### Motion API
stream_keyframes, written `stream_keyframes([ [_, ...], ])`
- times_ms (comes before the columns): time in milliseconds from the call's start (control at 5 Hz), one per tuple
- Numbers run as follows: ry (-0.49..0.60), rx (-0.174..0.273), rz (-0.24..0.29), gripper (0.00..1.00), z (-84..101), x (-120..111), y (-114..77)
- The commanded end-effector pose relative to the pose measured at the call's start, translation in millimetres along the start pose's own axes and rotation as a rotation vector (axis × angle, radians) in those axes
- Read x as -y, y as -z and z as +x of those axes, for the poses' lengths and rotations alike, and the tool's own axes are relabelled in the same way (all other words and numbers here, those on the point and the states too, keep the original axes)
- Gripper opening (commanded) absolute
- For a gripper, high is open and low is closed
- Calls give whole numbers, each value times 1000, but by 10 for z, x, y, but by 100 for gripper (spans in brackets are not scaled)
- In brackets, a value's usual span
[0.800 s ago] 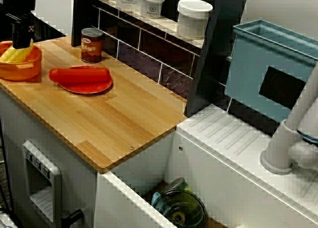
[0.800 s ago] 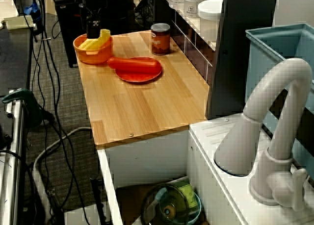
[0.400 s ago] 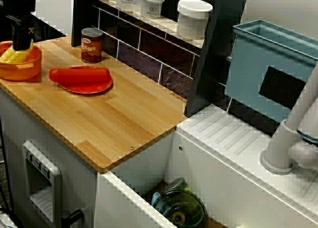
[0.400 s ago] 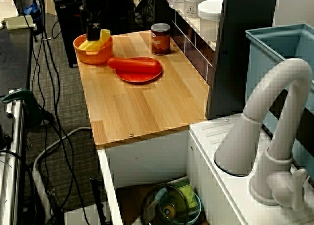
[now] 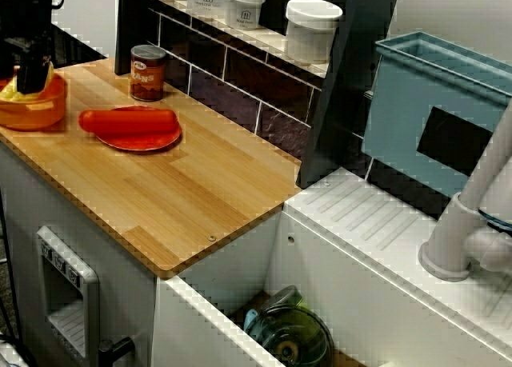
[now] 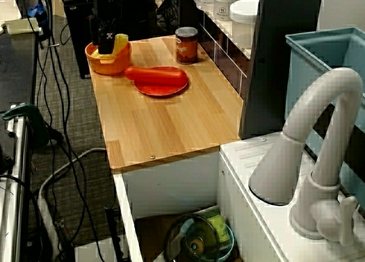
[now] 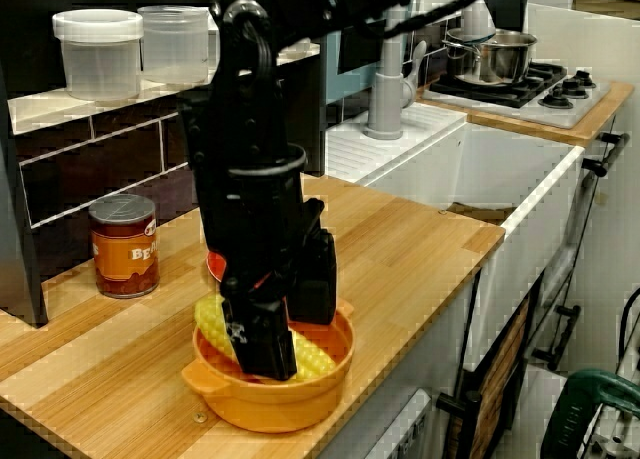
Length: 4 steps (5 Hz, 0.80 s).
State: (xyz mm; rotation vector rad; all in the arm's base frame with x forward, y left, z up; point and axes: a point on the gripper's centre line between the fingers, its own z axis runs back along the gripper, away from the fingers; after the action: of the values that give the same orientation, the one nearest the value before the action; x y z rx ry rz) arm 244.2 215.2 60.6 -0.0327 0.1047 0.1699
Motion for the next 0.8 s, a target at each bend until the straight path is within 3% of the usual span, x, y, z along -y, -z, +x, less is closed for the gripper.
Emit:
stream_keyframes([
  [0,-75,116,33,100,-65,-8,-206],
  [600,-101,85,9,100,-17,-30,-206],
])
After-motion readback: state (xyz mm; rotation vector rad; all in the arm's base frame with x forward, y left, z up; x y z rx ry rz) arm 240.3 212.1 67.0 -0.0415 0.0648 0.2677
